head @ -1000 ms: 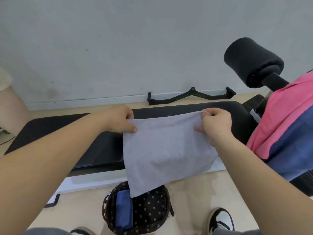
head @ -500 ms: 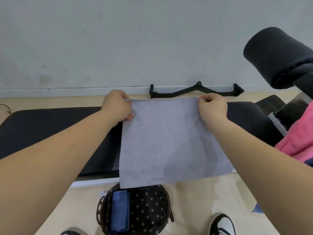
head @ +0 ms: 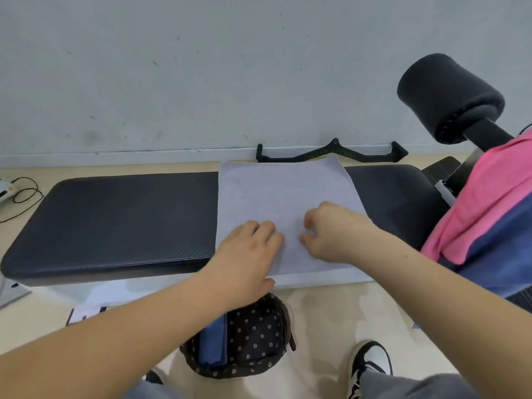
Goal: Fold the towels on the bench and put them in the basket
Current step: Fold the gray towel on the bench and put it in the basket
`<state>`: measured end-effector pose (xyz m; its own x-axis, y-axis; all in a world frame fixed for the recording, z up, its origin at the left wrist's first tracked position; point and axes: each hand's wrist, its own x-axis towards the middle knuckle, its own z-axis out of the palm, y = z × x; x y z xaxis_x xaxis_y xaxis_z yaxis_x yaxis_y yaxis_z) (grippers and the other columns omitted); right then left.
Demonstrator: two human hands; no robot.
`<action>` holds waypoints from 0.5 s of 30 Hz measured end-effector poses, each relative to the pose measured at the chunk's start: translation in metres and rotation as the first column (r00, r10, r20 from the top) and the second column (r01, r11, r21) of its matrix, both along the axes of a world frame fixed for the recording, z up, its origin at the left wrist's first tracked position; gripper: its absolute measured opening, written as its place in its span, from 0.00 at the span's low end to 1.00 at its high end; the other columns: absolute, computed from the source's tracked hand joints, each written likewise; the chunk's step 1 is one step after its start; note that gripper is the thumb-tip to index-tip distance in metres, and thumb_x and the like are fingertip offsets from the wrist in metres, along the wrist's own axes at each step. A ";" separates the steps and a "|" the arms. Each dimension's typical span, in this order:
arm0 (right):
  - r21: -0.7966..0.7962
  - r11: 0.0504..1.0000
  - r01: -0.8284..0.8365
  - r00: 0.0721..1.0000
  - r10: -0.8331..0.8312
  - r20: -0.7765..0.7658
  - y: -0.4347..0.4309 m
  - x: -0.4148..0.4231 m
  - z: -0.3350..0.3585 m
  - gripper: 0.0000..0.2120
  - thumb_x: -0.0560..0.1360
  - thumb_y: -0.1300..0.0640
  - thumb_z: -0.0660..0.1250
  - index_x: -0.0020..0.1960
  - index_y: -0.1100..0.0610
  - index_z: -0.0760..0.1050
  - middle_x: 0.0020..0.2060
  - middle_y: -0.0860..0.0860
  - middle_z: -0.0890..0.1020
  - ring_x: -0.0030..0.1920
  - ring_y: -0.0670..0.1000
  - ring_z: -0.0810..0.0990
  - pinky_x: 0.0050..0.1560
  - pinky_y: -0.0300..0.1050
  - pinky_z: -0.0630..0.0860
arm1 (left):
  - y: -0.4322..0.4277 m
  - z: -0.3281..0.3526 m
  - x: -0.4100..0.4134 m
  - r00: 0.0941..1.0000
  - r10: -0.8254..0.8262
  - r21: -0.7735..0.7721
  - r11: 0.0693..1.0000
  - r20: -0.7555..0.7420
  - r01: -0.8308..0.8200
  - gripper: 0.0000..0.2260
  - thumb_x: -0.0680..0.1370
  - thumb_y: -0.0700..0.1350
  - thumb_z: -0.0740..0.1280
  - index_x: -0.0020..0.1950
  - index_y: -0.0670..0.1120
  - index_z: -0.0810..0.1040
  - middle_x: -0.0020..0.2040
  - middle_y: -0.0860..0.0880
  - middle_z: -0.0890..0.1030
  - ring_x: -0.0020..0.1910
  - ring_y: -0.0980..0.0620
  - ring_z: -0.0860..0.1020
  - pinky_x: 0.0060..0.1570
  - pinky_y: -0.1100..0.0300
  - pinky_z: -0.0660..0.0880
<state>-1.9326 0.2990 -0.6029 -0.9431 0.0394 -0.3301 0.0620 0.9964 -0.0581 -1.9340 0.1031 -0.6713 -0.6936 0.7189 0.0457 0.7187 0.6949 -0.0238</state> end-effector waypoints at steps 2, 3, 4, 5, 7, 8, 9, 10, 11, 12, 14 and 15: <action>0.072 0.997 0.023 0.999 -0.025 0.034 -0.002 0.015 -0.001 0.21 0.81 0.40 0.62 0.67 0.51 0.72 0.62 0.53 0.71 0.63 0.58 0.74 0.50 0.50 0.68 | 0.001 -0.014 0.001 0.997 0.015 -0.029 0.999 -0.071 -0.017 0.29 0.68 0.55 0.73 0.63 0.41 0.73 0.63 0.42 0.74 0.59 0.40 0.74 0.61 0.45 0.74; 0.068 0.997 0.037 0.998 -0.040 0.038 -0.002 0.020 -0.004 0.22 0.80 0.40 0.62 0.68 0.52 0.70 0.62 0.53 0.70 0.63 0.59 0.73 0.50 0.50 0.68 | 0.002 -0.019 0.001 0.995 0.025 -0.042 0.999 -0.097 -0.029 0.29 0.67 0.53 0.75 0.61 0.40 0.72 0.62 0.41 0.75 0.59 0.38 0.75 0.61 0.44 0.74; 0.053 0.997 0.047 0.998 -0.049 0.031 -0.003 0.025 -0.009 0.23 0.80 0.41 0.63 0.69 0.53 0.68 0.63 0.54 0.68 0.64 0.59 0.71 0.50 0.50 0.68 | 0.003 -0.023 0.002 0.993 0.037 -0.060 0.997 -0.115 -0.044 0.29 0.66 0.51 0.76 0.60 0.41 0.70 0.62 0.40 0.75 0.60 0.37 0.75 0.62 0.43 0.74; 0.057 0.997 0.042 0.999 -0.042 0.007 -0.003 0.029 -0.015 0.24 0.79 0.42 0.65 0.69 0.53 0.66 0.63 0.54 0.67 0.63 0.59 0.70 0.49 0.50 0.68 | 0.004 -0.026 0.004 0.991 0.049 -0.088 0.994 -0.125 -0.060 0.30 0.64 0.48 0.78 0.60 0.41 0.68 0.63 0.38 0.74 0.61 0.36 0.75 0.63 0.42 0.73; 0.131 0.991 0.005 0.997 0.004 -0.072 -0.003 0.036 -0.027 0.27 0.76 0.45 0.68 0.69 0.52 0.62 0.63 0.54 0.65 0.62 0.59 0.68 0.46 0.49 0.67 | 0.007 -0.031 0.012 0.987 0.070 -0.157 0.983 -0.147 -0.093 0.33 0.61 0.44 0.78 0.60 0.42 0.66 0.67 0.36 0.71 0.65 0.31 0.72 0.66 0.37 0.70; 0.163 0.987 -0.011 0.995 0.027 -0.097 -0.003 0.038 -0.032 0.28 0.75 0.46 0.69 0.70 0.52 0.61 0.63 0.54 0.65 0.61 0.58 0.67 0.46 0.50 0.66 | 0.007 -0.031 0.014 0.984 0.068 -0.179 0.979 -0.162 -0.097 0.33 0.60 0.42 0.78 0.60 0.42 0.66 0.68 0.35 0.70 0.67 0.28 0.72 0.66 0.34 0.70; 0.174 0.985 -0.021 0.993 0.041 -0.109 -0.003 0.039 -0.034 0.30 0.74 0.47 0.69 0.70 0.52 0.60 0.63 0.54 0.64 0.61 0.58 0.67 0.46 0.50 0.66 | 0.007 -0.032 0.016 0.982 0.060 -0.187 0.978 -0.177 -0.093 0.32 0.60 0.40 0.77 0.59 0.42 0.68 0.67 0.34 0.70 0.66 0.27 0.72 0.65 0.33 0.71; 0.169 0.985 -0.026 0.992 0.046 -0.115 -0.003 0.040 -0.036 0.31 0.73 0.46 0.70 0.70 0.52 0.60 0.63 0.54 0.64 0.62 0.58 0.67 0.47 0.50 0.66 | 0.005 -0.031 0.016 0.980 0.048 -0.187 0.979 -0.195 -0.085 0.30 0.60 0.39 0.77 0.58 0.42 0.69 0.66 0.34 0.73 0.65 0.26 0.74 0.63 0.32 0.72; 0.158 0.987 -0.024 0.992 0.043 -0.118 -0.002 0.039 -0.038 0.33 0.73 0.44 0.71 0.70 0.51 0.60 0.64 0.54 0.64 0.62 0.59 0.67 0.48 0.51 0.66 | 0.004 -0.031 0.014 0.977 0.032 -0.175 0.982 -0.212 -0.071 0.29 0.60 0.39 0.77 0.58 0.43 0.69 0.65 0.34 0.75 0.64 0.27 0.75 0.62 0.33 0.74; 0.149 0.989 -0.019 0.992 0.037 -0.120 -0.001 0.039 -0.039 0.35 0.71 0.42 0.72 0.71 0.51 0.60 0.64 0.54 0.64 0.63 0.59 0.67 0.50 0.51 0.68 | 0.002 -0.031 0.011 0.977 0.017 -0.157 0.986 -0.214 -0.052 0.28 0.61 0.38 0.77 0.58 0.43 0.69 0.65 0.34 0.76 0.63 0.27 0.76 0.62 0.33 0.74; 0.146 0.989 -0.015 0.992 0.033 -0.120 0.001 0.039 -0.040 0.38 0.69 0.38 0.74 0.70 0.50 0.60 0.65 0.53 0.63 0.64 0.59 0.66 0.54 0.53 0.68 | -0.001 -0.030 0.007 0.984 -0.013 -0.103 0.995 -0.178 -0.006 0.26 0.63 0.36 0.74 0.58 0.45 0.68 0.66 0.34 0.75 0.63 0.27 0.75 0.63 0.34 0.74; 0.149 0.989 -0.014 0.993 0.032 -0.118 0.001 0.040 -0.041 0.39 0.67 0.36 0.74 0.69 0.50 0.60 0.64 0.53 0.63 0.64 0.59 0.66 0.54 0.53 0.68 | -0.002 -0.029 0.007 0.989 -0.020 -0.066 0.998 -0.148 0.011 0.25 0.64 0.36 0.73 0.57 0.45 0.69 0.66 0.35 0.75 0.63 0.28 0.75 0.63 0.35 0.74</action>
